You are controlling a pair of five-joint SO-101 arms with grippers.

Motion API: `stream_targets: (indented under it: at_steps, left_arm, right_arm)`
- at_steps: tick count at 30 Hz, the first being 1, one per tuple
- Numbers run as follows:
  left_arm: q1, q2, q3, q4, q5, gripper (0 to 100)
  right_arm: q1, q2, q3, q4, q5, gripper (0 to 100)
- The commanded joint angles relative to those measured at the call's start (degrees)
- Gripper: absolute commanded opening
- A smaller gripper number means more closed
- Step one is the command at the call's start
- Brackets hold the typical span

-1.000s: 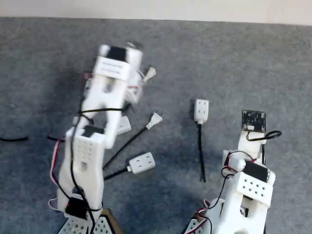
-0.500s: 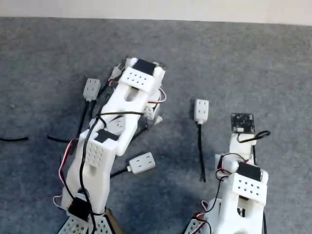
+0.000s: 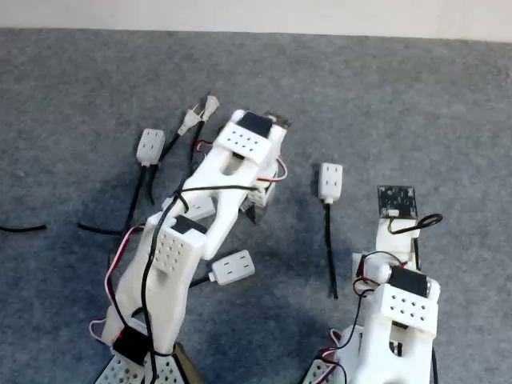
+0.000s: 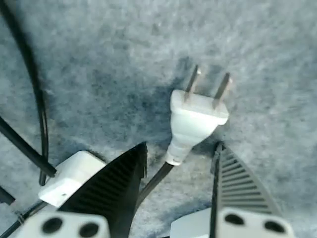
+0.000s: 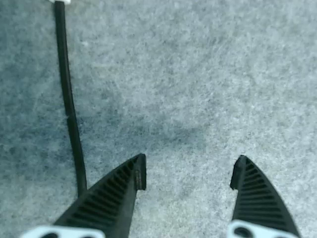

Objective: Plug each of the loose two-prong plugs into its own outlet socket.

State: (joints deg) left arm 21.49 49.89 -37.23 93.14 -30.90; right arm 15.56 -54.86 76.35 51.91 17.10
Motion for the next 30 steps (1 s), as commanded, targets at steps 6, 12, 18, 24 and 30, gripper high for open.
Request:
stream_targets:
  at_steps: [6,12,18,24,30]
  left_arm:
    - [0.84,1.63,-5.41,-0.18,0.00,2]
    - [5.67,0.57,-19.03,9.05,0.35,0]
    - [16.92,-10.77,-12.70,9.05,0.44,0]
    - [28.00,-22.81,3.56,8.88,0.26,0]
    - [31.96,-27.30,6.81,8.88,0.09,2]
  right_arm:
    - [-0.48,-0.92,-0.31,-1.01,0.70,27.1]
    - [1.98,-0.92,-0.48,-1.01,0.70,27.1]
    - [13.49,-0.92,-4.97,-1.01,0.35,27.1]
    - [24.84,-0.92,-9.01,-1.01,0.35,27.1]
    - [25.98,-0.92,-9.45,-1.01,0.35,27.1]
